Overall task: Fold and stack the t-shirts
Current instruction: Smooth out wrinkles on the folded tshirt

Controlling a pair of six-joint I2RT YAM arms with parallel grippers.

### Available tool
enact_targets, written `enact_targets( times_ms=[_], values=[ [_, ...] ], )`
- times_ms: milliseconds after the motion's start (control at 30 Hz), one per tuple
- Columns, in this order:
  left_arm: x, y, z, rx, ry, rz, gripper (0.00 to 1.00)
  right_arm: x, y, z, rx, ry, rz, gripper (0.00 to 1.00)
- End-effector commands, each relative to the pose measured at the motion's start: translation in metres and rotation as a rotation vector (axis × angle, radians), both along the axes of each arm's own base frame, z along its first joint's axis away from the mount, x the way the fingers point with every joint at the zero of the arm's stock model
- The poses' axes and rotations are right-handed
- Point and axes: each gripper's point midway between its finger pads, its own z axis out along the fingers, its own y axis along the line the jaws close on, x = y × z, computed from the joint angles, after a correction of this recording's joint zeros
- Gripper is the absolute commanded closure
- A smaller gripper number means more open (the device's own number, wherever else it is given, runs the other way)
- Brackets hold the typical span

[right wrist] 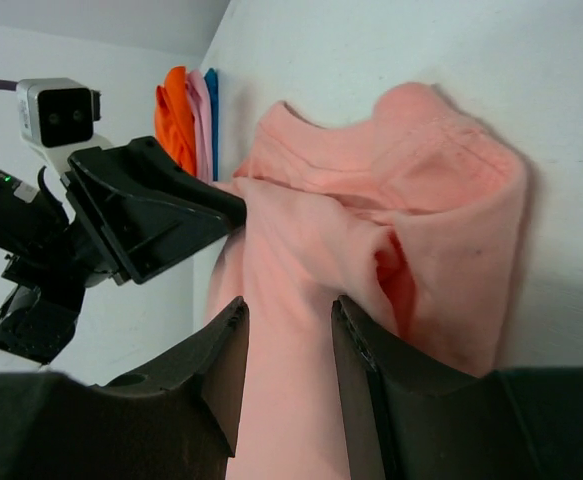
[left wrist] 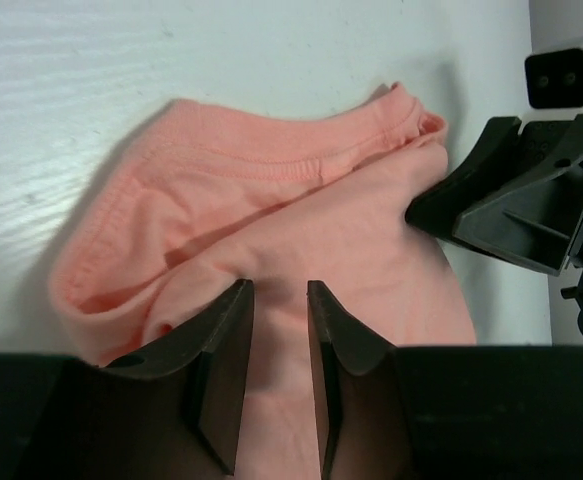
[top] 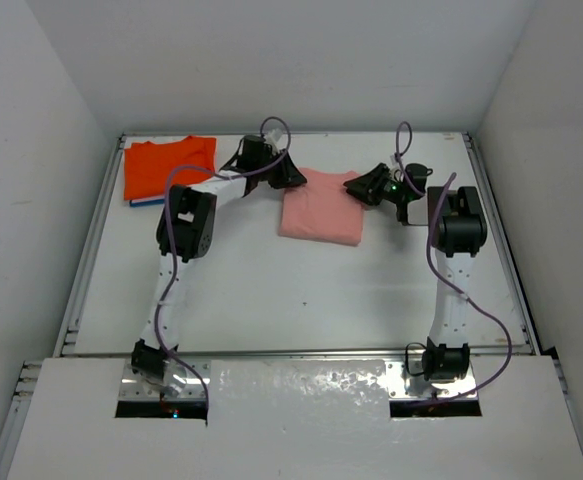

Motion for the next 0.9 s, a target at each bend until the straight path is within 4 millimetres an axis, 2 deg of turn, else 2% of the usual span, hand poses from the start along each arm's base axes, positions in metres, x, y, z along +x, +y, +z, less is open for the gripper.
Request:
enact_targets(
  times_ms=[0, 33, 67, 133, 233, 267, 300, 367, 400, 433, 467, 500, 533, 567, 600, 633, 667, 700, 767, 800, 867],
  values=[
    [0.030, 0.022, 0.048, -0.009, -0.139, 0.057, 0.73, 0.012, -0.011, -0.003, -0.056, -0.036, -0.023, 0.60],
    [0.032, 0.024, 0.051, -0.008, -0.143, 0.060, 0.73, 0.013, -0.011, -0.003, -0.058, -0.038, -0.027, 0.60],
    [0.039, 0.025, 0.062, -0.005, -0.169, 0.069, 0.72, 0.015, -0.014, -0.001, -0.055, -0.038, -0.036, 0.60],
    [0.044, 0.034, 0.068, 0.005, -0.167, 0.085, 0.71, 0.016, -0.015, 0.001, -0.052, -0.037, -0.040, 0.60],
    [0.047, 0.038, 0.099, -0.024, -0.198, 0.087, 0.67, 0.016, -0.016, 0.014, -0.061, -0.048, -0.034, 0.60],
    [0.046, 0.040, 0.120, -0.027, -0.231, 0.087, 0.67, 0.017, -0.017, 0.030, -0.083, -0.087, -0.026, 0.60],
    [0.039, 0.042, 0.120, -0.007, -0.200, 0.086, 0.67, 0.011, -0.017, 0.030, -0.095, -0.070, -0.022, 0.60],
    [0.026, 0.045, 0.139, 0.003, -0.219, 0.063, 0.67, 0.004, -0.018, 0.039, -0.122, -0.086, -0.014, 0.60],
    [0.019, 0.044, 0.140, 0.002, -0.209, 0.049, 0.67, 0.003, -0.017, 0.055, -0.123, -0.120, -0.013, 0.60],
    [0.005, 0.041, 0.131, -0.004, -0.175, 0.020, 0.67, 0.001, -0.015, 0.061, -0.112, -0.126, -0.013, 0.60],
    [-0.004, 0.040, 0.143, -0.012, -0.185, 0.011, 0.67, -0.005, -0.009, 0.066, -0.100, -0.139, 0.007, 0.60],
    [-0.019, 0.036, 0.126, -0.006, -0.136, -0.013, 0.67, -0.007, -0.005, 0.069, -0.093, -0.142, 0.018, 0.60],
    [-0.029, 0.034, 0.120, -0.003, -0.118, -0.026, 0.68, -0.010, 0.000, 0.070, -0.089, -0.143, 0.032, 0.60],
    [-0.037, 0.032, 0.128, -0.009, -0.133, -0.037, 0.68, -0.015, 0.005, 0.066, -0.086, -0.130, 0.045, 0.60],
    [-0.049, 0.025, 0.122, -0.010, -0.119, -0.058, 0.68, -0.017, 0.006, 0.065, -0.083, -0.130, 0.045, 0.60],
    [-0.066, 0.024, 0.108, -0.006, -0.084, -0.070, 0.69, -0.020, 0.006, 0.064, -0.070, -0.122, 0.044, 0.60],
    [-0.072, 0.021, 0.104, -0.010, -0.086, -0.078, 0.69, -0.023, 0.007, 0.064, -0.058, -0.130, 0.048, 0.60],
    [-0.086, 0.017, 0.089, -0.014, -0.056, -0.088, 0.69, -0.029, 0.023, 0.061, -0.029, -0.111, 0.072, 0.60],
    [-0.095, 0.010, 0.079, -0.022, -0.056, -0.102, 0.70, -0.034, 0.026, 0.057, -0.010, -0.114, 0.069, 0.60],
    [-0.106, 0.008, 0.063, -0.008, -0.022, -0.113, 0.71, -0.035, 0.027, 0.049, -0.009, -0.094, 0.068, 0.60],
    [-0.111, 0.010, 0.040, 0.009, 0.021, -0.104, 0.72, -0.037, 0.028, 0.036, -0.015, -0.059, 0.066, 0.61]
  ],
)
